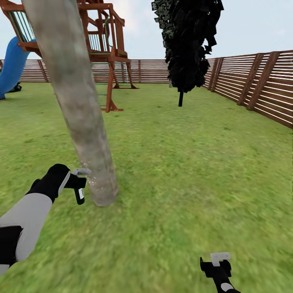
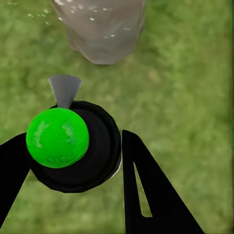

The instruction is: In the garden, pick up the pesticide atomizer on the floor and spray pesticide onto both trees until each tree trunk is fully covered.

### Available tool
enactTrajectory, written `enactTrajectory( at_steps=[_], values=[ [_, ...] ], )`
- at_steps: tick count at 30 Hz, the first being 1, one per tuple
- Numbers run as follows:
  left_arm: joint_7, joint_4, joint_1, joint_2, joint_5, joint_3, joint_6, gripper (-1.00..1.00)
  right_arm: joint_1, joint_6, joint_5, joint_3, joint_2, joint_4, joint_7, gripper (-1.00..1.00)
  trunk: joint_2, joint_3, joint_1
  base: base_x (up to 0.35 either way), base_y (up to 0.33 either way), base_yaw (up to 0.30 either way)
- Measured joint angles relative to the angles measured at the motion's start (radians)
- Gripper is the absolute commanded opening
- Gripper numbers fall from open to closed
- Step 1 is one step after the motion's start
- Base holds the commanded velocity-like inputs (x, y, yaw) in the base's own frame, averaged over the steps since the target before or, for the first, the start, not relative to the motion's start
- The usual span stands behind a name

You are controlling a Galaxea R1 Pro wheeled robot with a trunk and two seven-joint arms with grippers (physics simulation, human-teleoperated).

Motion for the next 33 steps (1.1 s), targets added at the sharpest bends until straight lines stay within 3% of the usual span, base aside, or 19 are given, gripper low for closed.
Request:
enactTrajectory(
  at_steps=[6, 17, 23, 25, 28, 33],
  values=[
    [0.0, 0.0, 0.003, 0.001, 0.001, 0.001, 0.0, -1.0, 0.0, 0.0, 0.0, 0.0, 0.0, 0.0, 0.0, 1.0, 0.0, 0.0, 0.0, 0.0, -0.274, 0.006],
    [0.0, 0.003, 0.007, 0.01, -0.002, 0.006, -0.003, -1.0, 0.0, 0.0, 0.0, 0.001, 0.002, 0.0, 0.0, 1.0, 0.0, 0.0, 0.0, 0.032, -0.274, 0.226],
    [0.005, 0.002, 0.007, -0.034, 0.004, 0.005, -0.004, -1.0, 0.0, 0.0, 0.0, 0.0, 0.0, 0.001, 0.002, 1.0, 0.0, 0.0, 0.0, 0.088, -0.274, 0.007],
    [0.003, 0.002, 0.007, -0.025, -0.008, 0.006, -0.005, -1.0, 0.0, 0.0, 0.0, 0.0, 0.0, 0.001, 0.002, 1.0, 0.0, 0.0, 0.0, 0.057, -0.274, 0.0],
    [0.001, 0.004, 0.008, 0.019, -0.009, 0.006, -0.006, -1.0, 0.0, 0.0, 0.0, 0.0, 0.0, 0.0, 0.002, 1.0, 0.0, 0.0, 0.0, 0.008, -0.274, 0.0],
    [0.007, 0.003, 0.009, 0.008, 0.003, 0.006, -0.006, -1.0, 0.0, 0.0, 0.0, 0.0, 0.001, 0.0, 0.002, 1.0, 0.0, 0.0, 0.0, 0.001, -0.274, 0.183]
  ],
)
